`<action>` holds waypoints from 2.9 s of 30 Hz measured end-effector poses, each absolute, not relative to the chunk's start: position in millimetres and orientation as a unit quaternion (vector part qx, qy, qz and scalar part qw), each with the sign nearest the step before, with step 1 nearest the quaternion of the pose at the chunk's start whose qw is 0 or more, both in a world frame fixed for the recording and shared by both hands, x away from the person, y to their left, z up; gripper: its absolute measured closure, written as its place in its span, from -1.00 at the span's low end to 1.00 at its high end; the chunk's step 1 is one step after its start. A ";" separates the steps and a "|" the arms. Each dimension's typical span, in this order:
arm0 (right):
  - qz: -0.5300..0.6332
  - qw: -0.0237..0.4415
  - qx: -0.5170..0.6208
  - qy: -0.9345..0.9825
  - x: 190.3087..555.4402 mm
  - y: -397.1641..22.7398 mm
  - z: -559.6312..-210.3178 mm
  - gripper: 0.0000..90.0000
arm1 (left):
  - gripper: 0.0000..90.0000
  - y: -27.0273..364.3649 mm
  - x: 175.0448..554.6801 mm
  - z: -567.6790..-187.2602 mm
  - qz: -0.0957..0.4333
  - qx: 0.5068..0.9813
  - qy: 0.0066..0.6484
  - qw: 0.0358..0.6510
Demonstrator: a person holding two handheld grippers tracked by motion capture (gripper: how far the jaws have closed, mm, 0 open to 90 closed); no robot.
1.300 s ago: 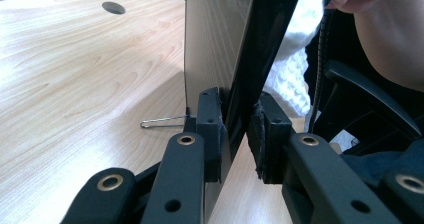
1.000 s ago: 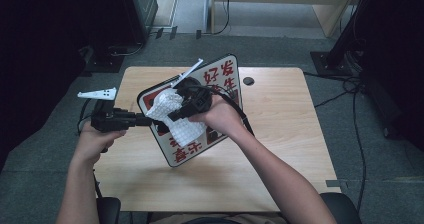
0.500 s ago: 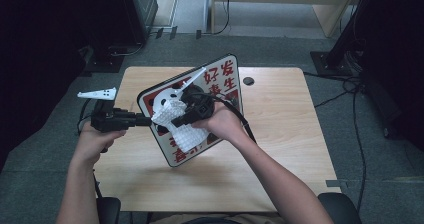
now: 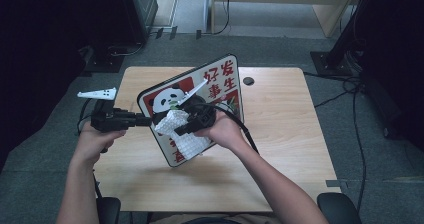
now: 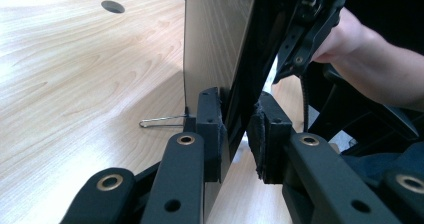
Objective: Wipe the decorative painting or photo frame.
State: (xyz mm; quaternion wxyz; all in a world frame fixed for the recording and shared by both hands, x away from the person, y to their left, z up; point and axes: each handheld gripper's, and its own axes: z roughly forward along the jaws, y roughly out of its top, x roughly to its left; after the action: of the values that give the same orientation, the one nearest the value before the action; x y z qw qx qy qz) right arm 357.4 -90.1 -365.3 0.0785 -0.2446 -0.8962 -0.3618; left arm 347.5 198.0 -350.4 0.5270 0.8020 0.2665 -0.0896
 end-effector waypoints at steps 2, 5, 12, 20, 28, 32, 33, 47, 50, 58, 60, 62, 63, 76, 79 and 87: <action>-0.361 0.078 -0.244 -0.897 356.7 -90.1 -368.9 0.71 | 0.70 198.0 347.5 -350.4 -0.089 0.802 0.266 0.527; -0.360 0.078 -0.243 -0.897 355.1 -90.8 -374.5 0.71 | 0.70 197.9 347.3 -350.3 -0.089 0.802 0.266 0.527; -0.357 0.084 -0.244 -0.898 351.9 -92.2 -386.8 0.71 | 0.70 197.8 347.3 -350.3 -0.088 0.802 0.266 0.527; -0.354 0.083 -0.235 -0.901 349.1 -93.7 -400.4 0.71 | 0.70 197.9 347.4 -350.4 -0.090 0.802 0.266 0.528; -0.346 0.084 -0.228 -0.906 344.6 -94.0 -416.8 0.72 | 0.70 198.1 347.5 -350.7 -0.091 0.801 0.266 0.528; -0.342 0.088 -0.230 -0.907 343.4 -94.5 -423.8 0.72 | 0.69 198.0 347.4 -350.7 -0.091 0.801 0.267 0.528; -0.341 0.088 -0.230 -0.907 343.0 -94.8 -425.6 0.72 | 0.69 198.0 347.3 -350.7 -0.091 0.801 0.267 0.528; -0.330 0.089 -0.225 -0.913 337.6 -95.9 -449.0 0.73 | 0.70 198.0 347.5 -350.8 -0.089 0.801 0.266 0.529; -0.327 0.092 -0.223 -0.914 337.1 -95.9 -454.7 0.73 | 0.69 198.1 347.8 -351.1 -0.090 0.800 0.268 0.529; -0.323 0.099 -0.225 -0.914 334.8 -96.1 -465.4 0.73 | 0.68 198.3 348.3 -351.6 -0.090 0.799 0.269 0.531; -0.324 0.104 -0.229 -0.912 335.6 -97.5 -468.5 0.73 | 0.68 198.6 348.6 -351.8 -0.090 0.798 0.269 0.531; -0.323 0.108 -0.234 -0.911 335.6 -98.6 -470.6 0.73 | 0.68 198.7 348.8 -351.8 -0.090 0.798 0.269 0.531; -0.324 0.111 -0.237 -0.909 335.5 -99.1 -470.6 0.73 | 0.68 198.7 349.0 -351.9 -0.091 0.798 0.269 0.531; -0.339 0.113 -0.242 -0.902 334.3 -102.4 -445.1 0.73 | 0.40 202.4 348.4 -351.7 -0.077 0.796 0.272 0.535; -0.345 0.110 -0.240 -0.901 334.7 -102.0 -431.9 0.73 | 0.20 205.1 348.1 -352.7 -0.075 0.798 0.274 0.531; -0.354 0.106 -0.245 -0.896 340.2 -102.1 -398.7 0.73 | 0.01 219.6 346.1 -352.8 -0.065 0.789 0.284 0.541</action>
State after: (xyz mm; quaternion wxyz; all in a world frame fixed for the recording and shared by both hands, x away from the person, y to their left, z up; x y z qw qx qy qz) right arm 340.2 -102.1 -398.7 0.1063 -0.2455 -0.8963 -0.3537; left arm 346.1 219.6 -352.8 0.5409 0.7891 0.2838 -0.0654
